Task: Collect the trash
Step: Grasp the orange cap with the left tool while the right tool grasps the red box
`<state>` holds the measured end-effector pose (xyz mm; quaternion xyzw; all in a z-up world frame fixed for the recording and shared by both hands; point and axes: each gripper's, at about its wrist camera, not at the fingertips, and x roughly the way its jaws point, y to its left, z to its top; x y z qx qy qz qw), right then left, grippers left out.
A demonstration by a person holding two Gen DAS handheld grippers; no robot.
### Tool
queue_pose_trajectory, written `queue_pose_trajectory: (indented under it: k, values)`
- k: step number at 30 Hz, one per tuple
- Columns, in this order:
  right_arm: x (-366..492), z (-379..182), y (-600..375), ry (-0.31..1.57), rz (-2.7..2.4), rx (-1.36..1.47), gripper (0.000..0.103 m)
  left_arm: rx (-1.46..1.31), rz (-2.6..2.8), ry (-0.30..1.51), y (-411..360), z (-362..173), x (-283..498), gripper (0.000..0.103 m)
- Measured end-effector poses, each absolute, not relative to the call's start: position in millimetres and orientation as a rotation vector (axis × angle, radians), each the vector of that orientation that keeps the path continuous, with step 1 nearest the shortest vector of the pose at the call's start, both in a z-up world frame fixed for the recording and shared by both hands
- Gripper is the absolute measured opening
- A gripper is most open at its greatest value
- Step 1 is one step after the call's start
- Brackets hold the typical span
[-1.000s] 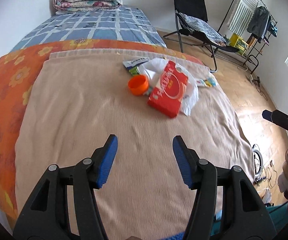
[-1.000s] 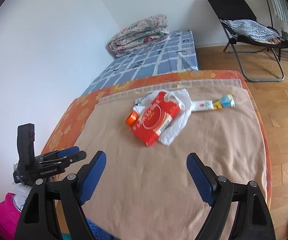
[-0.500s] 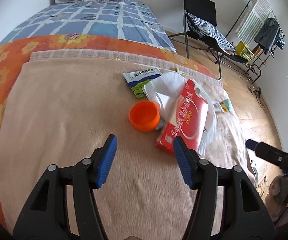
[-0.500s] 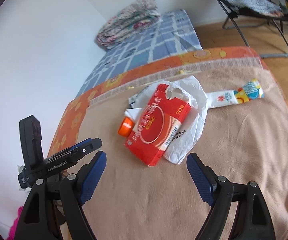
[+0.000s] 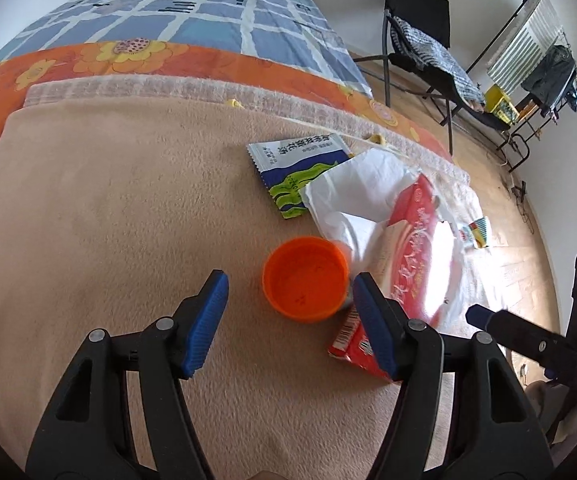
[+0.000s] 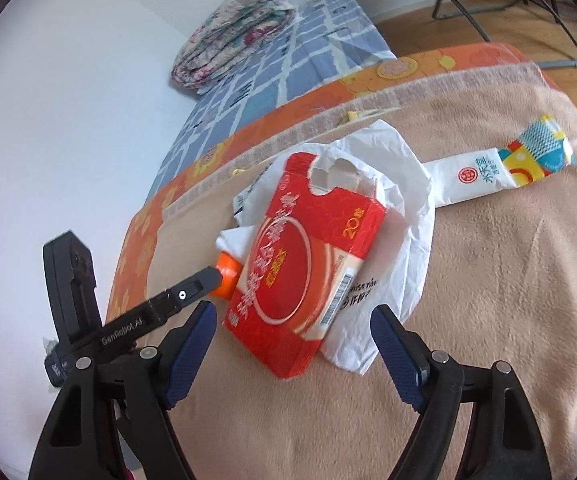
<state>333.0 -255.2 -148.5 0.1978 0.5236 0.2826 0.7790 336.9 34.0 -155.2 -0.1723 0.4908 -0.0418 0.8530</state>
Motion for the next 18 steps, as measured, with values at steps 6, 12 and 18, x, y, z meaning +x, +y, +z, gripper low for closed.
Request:
queue_pose_trajectory:
  k: [6,12,18]
  values:
    - [343.6,-167.3,-253.6,1.161,0.602,0.487,0.077,-0.418,-0.105,1.037,38.3,-163.2,344.0,0.067]
    - [351.3,-180.5,-250.7,1.173,0.595,0.521,0.073,-0.457,-0.128,1.032,40.7,-167.7,348.5,0.049]
    - [357.7,-187.5,-248.8,1.161,0.591,0.559,0.072,-0.435,-0.133,1.010,36.8,-167.7,351.1,0.047]
